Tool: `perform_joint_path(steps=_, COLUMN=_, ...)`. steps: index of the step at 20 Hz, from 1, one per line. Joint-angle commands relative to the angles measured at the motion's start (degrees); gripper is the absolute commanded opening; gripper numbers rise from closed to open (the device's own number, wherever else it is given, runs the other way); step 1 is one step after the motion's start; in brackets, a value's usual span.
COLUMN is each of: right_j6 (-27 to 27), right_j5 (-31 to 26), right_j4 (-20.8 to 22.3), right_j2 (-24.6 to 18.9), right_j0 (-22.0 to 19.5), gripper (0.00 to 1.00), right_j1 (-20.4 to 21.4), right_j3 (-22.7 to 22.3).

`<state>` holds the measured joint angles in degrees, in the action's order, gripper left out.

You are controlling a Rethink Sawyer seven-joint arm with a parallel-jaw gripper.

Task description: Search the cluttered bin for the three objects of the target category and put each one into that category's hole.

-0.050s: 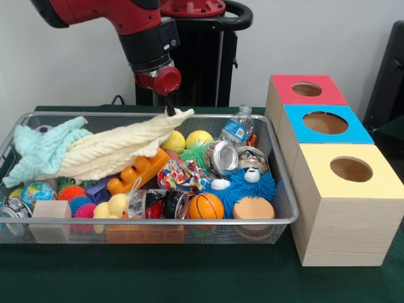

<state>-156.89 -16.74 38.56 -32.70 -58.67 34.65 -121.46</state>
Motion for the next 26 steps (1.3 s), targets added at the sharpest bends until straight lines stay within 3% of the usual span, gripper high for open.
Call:
perform_joint_path(steps=1, right_j6=1.62, right_j5=2.75, right_j4=0.80, right_j2=1.14, right_j0=0.26, gripper=1.00, right_j1=-1.30, right_j3=1.27)
perform_joint_path(steps=5, right_j6=2.34, right_j5=1.60, right_j4=-0.33, right_j2=-0.03, right_j0=-0.69, gripper=1.00, right_j1=-1.43, right_j3=2.04)
perform_joint_path(steps=11, right_j6=11.41, right_j5=-12.37, right_j4=-6.53, right_j2=-5.25, right_j0=-5.18, gripper=1.00, right_j1=0.81, right_j3=8.35)
perform_joint_path(steps=13, right_j6=12.32, right_j5=-14.32, right_j4=-8.11, right_j2=-6.44, right_j0=-5.90, gripper=1.00, right_j1=1.27, right_j3=10.28)
perform_joint_path(steps=16, right_j6=9.64, right_j5=-12.98, right_j4=-8.95, right_j2=-5.99, right_j0=-5.71, gripper=1.00, right_j1=2.75, right_j3=12.90)
perform_joint_path(steps=19, right_j6=4.55, right_j5=-12.87, right_j4=-7.65, right_j2=-0.88, right_j0=-1.91, gripper=1.00, right_j1=6.61, right_j3=17.84)
perform_joint_path(steps=26, right_j6=3.42, right_j5=-14.44, right_j4=-8.17, right_j2=1.49, right_j0=0.60, gripper=1.00, right_j1=2.69, right_j3=28.51)
